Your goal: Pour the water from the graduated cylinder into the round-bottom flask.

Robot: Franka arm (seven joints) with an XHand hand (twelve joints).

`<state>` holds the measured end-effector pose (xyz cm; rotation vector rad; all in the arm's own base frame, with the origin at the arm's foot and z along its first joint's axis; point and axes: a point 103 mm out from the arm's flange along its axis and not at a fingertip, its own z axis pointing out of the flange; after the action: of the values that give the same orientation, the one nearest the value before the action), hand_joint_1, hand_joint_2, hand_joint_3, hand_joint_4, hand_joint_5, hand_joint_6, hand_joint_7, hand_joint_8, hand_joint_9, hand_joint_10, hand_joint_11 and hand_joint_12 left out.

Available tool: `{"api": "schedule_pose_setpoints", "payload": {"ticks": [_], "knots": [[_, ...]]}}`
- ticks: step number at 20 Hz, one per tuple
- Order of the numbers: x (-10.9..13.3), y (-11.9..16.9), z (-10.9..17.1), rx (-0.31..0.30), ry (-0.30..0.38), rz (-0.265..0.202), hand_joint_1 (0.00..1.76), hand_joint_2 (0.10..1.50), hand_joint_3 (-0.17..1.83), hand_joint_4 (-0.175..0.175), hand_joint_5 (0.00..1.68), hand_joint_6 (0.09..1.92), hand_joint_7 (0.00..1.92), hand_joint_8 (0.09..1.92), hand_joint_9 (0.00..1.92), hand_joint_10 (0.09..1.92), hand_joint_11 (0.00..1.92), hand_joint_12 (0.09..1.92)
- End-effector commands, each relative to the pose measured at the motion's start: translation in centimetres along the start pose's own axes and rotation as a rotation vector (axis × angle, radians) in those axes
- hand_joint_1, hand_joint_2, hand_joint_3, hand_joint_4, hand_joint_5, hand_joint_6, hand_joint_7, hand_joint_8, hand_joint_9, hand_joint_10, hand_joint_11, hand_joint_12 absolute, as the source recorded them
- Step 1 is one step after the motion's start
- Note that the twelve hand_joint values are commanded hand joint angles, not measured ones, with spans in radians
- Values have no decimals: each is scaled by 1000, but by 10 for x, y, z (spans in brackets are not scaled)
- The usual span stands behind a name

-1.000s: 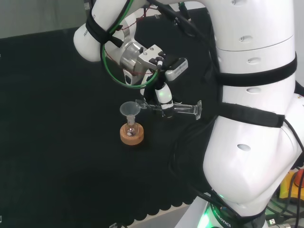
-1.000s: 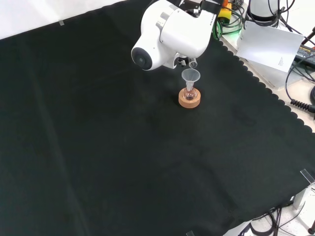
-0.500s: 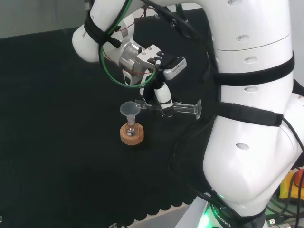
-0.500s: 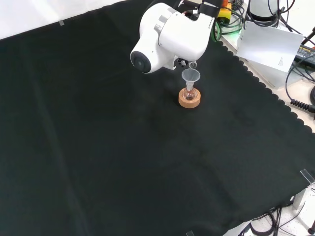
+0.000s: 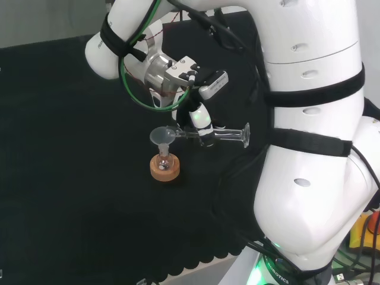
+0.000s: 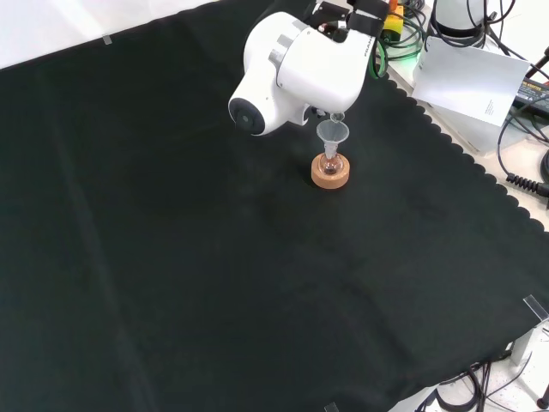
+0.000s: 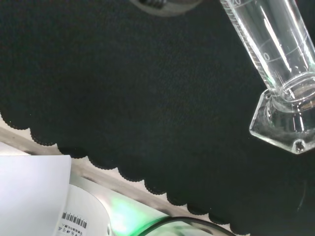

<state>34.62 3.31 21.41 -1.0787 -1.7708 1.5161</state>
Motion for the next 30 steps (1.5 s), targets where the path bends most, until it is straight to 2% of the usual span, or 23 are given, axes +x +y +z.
{"api": "schedule_pose_setpoints", "payload": {"ticks": [1, 13, 30], "knots": [[1, 1, -1, 31, -2, 16, 1244, 1164, 0, -175, 869, 1165, 907, 1153, 1442, 109, 1240, 739], [2, -1, -3, 69, -20, 22, 1245, 1163, -1, -175, 873, 1160, 912, 1148, 1448, 109, 1243, 735], [7, -4, -7, 71, -37, 29, 1246, 1160, -1, -175, 879, 1151, 919, 1138, 1460, 110, 1250, 729]]}}
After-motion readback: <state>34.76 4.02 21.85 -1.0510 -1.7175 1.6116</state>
